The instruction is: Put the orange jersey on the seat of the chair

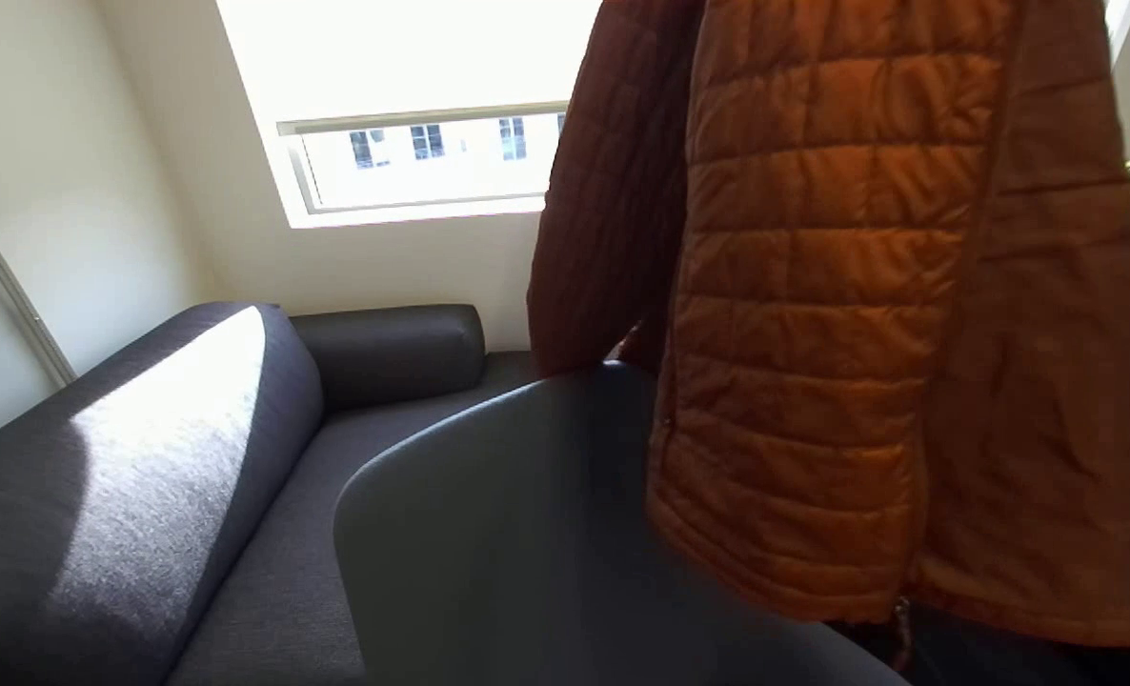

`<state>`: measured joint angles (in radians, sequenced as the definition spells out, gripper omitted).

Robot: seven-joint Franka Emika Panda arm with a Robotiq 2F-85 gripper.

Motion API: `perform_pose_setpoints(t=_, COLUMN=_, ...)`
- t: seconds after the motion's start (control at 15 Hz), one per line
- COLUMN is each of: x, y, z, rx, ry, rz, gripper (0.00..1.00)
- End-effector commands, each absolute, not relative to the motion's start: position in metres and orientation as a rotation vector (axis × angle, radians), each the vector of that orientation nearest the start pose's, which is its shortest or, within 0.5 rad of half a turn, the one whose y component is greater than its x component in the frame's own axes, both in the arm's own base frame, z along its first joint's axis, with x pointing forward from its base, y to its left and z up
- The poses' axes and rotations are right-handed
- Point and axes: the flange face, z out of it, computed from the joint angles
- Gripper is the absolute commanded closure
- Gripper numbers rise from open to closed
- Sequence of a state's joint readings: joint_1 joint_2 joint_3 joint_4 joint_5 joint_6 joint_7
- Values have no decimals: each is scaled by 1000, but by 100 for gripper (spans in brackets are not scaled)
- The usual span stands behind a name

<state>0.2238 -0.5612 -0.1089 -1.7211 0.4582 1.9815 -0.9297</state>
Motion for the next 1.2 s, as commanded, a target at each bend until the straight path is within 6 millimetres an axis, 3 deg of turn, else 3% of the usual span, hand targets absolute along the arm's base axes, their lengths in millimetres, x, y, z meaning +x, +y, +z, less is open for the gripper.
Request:
perform_pose_setpoints(t=0.0, x=341, y=32, z=915, rx=-2204, ry=-1336, rz=-1457, gripper=99)
perform_pose_setpoints(t=0.13, x=339, y=32, z=924, rx=-2155, ry=-1363, rz=-1457, gripper=99)
perform_pose_setpoints(t=0.4, x=307, y=35, z=956, rx=-1983, ry=-1347, rz=-1515, gripper=99)
perform_pose_setpoints(t=0.53, x=299, y=42, z=962, rx=-1928, ry=-1334, rz=-1492, gripper=99)
perform_pose_setpoints(t=0.6, x=306, y=38, z=949, rx=-2003, ry=-1333, rz=-1489, gripper=98)
perform_pose_setpoints(t=0.87, x=302, y=41, z=953, rx=-1972, ry=-1341, rz=-1480, gripper=99)
perform_pose_setpoints(t=1.13, x=287, y=69, z=912, rx=-1943, ry=-1462, rz=-1212, gripper=99)
